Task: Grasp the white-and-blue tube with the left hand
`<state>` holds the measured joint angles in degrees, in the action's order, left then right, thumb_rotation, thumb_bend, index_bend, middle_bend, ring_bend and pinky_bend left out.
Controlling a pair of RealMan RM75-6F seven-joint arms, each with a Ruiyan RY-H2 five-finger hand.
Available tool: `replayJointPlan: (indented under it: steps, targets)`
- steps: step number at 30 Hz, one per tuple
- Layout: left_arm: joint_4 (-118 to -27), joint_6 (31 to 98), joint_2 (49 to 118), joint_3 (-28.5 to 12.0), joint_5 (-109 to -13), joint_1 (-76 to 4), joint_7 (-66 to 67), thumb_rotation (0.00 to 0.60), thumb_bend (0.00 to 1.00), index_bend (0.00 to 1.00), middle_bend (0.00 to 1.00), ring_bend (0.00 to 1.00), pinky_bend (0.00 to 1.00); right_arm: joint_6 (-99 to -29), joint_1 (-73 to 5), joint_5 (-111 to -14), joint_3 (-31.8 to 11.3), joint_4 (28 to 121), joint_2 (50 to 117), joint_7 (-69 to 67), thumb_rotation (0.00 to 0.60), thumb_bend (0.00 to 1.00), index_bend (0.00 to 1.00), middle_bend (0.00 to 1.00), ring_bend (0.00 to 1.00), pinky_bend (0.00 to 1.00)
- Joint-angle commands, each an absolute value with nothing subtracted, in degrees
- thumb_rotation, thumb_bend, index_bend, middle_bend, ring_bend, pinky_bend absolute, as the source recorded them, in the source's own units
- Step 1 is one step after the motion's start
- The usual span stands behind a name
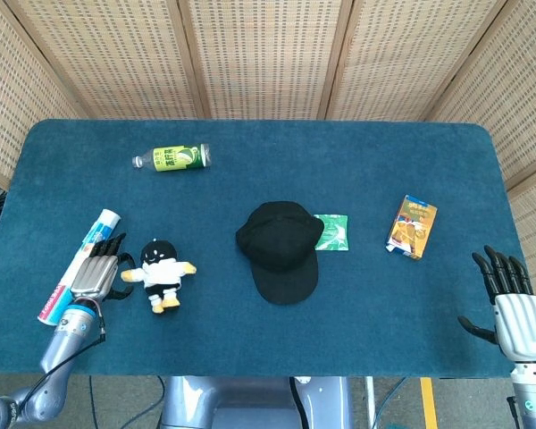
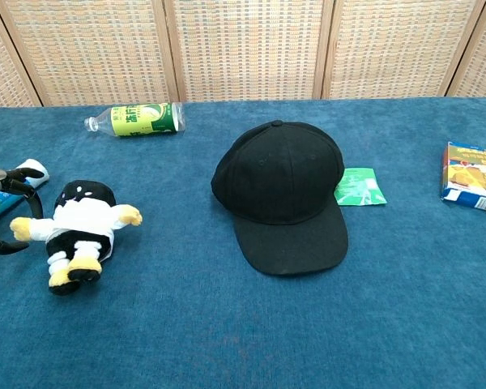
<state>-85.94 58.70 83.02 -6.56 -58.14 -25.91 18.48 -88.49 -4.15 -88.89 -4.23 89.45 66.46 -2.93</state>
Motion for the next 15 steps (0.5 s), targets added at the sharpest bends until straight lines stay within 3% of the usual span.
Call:
replayJointPlan:
  steps: [1,6,15]
  targets:
    - [-85.34,58.74,83.56,-6.59,-57.53,-26.15,19.09,0.6,0.36,0.48,0.0,0.0,0.0,-88.45,-4.14,-88.88,-4.21,89.51,66.42,-3.1,0.6,0.13,0.01,0.0,0.0,0.0]
    - [-84.39,59.88,84.7,-6.69,-57.64,-26.08,19.23,0.6,0.45,0.55,0.0,0.0,0.0,-88.36,-4.17,-88.96,-4.14,89.65,66.35,-3.58,0.6,0.13,0.01,0.0,0.0,0.0]
    - [-83.81,60.99,85.5,-6.64,-57.9,-25.89,19.11,0.6,0.48,0.58,0.0,0.0,0.0,-88.51,-4.14,-89.09,-4.16,89.65,66.19,-4.3,0.6,0.12,0.01,0.0,0.0,0.0]
